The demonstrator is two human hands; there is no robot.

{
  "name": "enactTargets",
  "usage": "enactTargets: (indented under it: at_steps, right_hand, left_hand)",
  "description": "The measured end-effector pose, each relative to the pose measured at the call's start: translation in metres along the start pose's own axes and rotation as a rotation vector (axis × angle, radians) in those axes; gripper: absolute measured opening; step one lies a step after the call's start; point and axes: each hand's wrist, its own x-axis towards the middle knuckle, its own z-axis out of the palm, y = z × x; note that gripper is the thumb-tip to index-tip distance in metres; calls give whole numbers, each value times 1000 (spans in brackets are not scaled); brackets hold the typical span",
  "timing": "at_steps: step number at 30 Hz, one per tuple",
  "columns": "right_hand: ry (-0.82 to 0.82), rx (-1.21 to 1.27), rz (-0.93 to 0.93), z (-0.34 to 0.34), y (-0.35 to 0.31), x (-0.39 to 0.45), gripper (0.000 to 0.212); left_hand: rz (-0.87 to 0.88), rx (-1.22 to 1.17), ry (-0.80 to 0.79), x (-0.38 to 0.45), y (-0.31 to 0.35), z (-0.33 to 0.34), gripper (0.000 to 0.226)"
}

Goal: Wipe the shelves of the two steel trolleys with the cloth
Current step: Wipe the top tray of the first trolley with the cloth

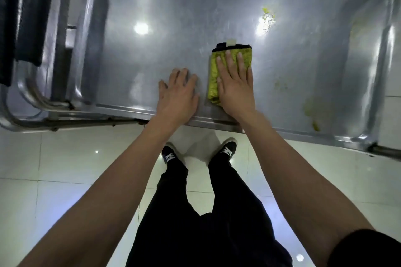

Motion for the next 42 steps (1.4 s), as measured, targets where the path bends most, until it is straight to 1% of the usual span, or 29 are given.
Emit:
enactTargets:
  at_steps: [5,9,13,21,25,29,33,37,42]
  right_hand:
    - [24,1,34,-16,47,-1,58]
    - [49,8,37,-19,62,10,58]
    - [69,-19,16,-24,65,30,58]
    - [93,-26,88,-46,68,97,58]
    - [83,-41,64,-62,75,136,58]
    - [78,-48,37,-76,87,174,55]
    - [51,-73,4,-85,95,201,54]
    - [52,-81,-11,-86,103,202,55]
    - [66,-57,48,-90,124,197,56]
  left_hand:
    - [44,-1,-22,29,55,-4,52]
    - [53,10,-49,59,74,-9,61]
    - [60,42,-57,92,70,-17,63]
    - [133,71,-40,167,52,-38,67]
    - [147,78,-15,203,49,-48,66]
    - [122,45,23,234,58,-58,64]
    - [85,29,25,246,75,-65,55]
    - [56,29,9,249,86,-65,51]
    - [-8,42,15,254,101,-70,50]
